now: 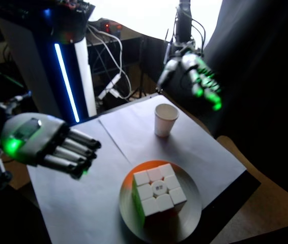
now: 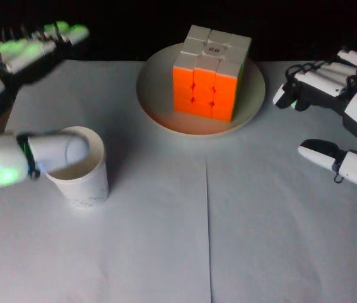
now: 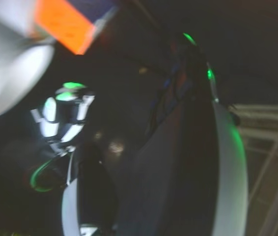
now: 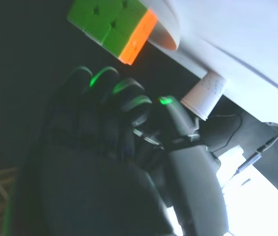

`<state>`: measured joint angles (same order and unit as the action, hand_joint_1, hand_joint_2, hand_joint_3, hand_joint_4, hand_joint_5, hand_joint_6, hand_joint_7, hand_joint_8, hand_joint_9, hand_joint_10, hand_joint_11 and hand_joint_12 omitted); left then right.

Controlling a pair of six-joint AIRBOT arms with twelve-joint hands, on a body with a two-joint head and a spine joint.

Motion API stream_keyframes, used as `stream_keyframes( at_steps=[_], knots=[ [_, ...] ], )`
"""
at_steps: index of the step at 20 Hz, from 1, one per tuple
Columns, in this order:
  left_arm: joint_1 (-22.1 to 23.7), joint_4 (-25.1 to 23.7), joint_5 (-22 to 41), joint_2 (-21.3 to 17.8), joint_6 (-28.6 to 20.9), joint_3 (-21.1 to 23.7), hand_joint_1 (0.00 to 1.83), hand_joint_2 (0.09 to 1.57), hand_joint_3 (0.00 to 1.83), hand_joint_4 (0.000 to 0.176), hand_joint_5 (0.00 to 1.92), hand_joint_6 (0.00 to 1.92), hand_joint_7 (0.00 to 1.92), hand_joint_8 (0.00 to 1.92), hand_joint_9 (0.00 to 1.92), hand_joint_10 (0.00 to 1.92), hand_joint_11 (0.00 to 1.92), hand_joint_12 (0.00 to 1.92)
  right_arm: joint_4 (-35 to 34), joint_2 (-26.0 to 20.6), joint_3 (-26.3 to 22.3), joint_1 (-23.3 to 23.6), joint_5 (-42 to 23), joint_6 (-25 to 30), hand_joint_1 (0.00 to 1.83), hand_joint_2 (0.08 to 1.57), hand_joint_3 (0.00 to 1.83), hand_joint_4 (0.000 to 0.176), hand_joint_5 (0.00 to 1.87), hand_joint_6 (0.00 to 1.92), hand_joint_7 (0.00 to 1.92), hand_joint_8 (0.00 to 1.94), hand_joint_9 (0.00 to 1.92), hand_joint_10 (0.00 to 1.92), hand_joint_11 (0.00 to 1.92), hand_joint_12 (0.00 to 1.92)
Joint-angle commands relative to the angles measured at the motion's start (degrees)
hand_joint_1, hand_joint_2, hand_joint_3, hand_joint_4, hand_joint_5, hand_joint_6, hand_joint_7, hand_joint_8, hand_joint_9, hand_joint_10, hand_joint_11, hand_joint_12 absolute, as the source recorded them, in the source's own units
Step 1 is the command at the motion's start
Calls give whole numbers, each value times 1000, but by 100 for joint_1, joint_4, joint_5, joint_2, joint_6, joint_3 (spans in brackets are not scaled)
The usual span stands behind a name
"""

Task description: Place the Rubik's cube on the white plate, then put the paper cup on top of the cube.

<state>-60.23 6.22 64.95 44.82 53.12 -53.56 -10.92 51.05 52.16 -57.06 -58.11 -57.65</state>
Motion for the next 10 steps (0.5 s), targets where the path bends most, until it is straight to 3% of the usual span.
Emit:
stream_keyframes(
  at_steps=[1,2,3,4,5,6,7,8,9,10],
  knots=[
    [-46,106,782,-42,-38,16,394,1088,2,132,0,0,0,0,0,0,0,42,18,-17,-5,23,-719,1,949,1264,0,0,150,1269,245,1313,254,1439,0,1657],
    [-137,115,782,-43,-60,44,362,1087,0,138,0,0,0,0,0,0,8,22,9,-19,-6,13,-719,1,965,1254,0,0,125,1293,239,1343,234,1506,0,1710],
    [-188,128,752,-39,-66,64,395,1068,0,171,0,0,0,0,0,0,23,34,0,-21,-6,13,-719,1,951,1256,0,0,109,1275,225,1322,207,1494,0,1728],
    [-206,147,705,-26,-66,65,404,1042,17,175,0,0,0,0,0,0,4,135,-9,-24,-7,12,-719,1,911,1268,1,0,94,1296,220,1316,212,1478,0,1736],
    [-217,175,647,0,-66,64,414,1035,0,175,0,0,0,0,0,0,0,368,-10,-25,-7,12,-719,1,861,1282,4,0,103,1269,209,1271,238,1457,0,1758],
    [-227,194,537,50,-64,49,406,1033,0,171,0,0,0,0,0,0,0,323,-10,-27,-7,12,-719,1,875,1269,0,0,108,1285,212,1282,230,1476,0,1770],
    [-240,224,442,116,-64,14,369,1025,0,150,0,0,0,0,0,0,0,287,-11,-27,-6,12,-719,1,894,1261,0,0,101,1300,215,1299,216,1484,0,1749],
    [-244,260,326,187,-65,-33,389,1015,0,124,0,0,0,0,0,0,0,118,-11,-26,-5,12,-719,1,932,1255,0,0,107,1302,231,1320,231,1521,0,1810],
    [-244,303,194,281,-69,-105,461,986,0,154,0,0,0,0,0,0,0,0,-11,-24,-5,13,-719,1,876,1274,3,0,84,1265,216,1349,211,1474,0,1706],
    [-243,349,24,416,-73,-194,456,975,0,129,0,0,0,0,0,0,27,14,-18,-22,-3,13,-719,1,854,1268,0,0,96,1258,223,1340,201,1465,0,1711]
  ],
)
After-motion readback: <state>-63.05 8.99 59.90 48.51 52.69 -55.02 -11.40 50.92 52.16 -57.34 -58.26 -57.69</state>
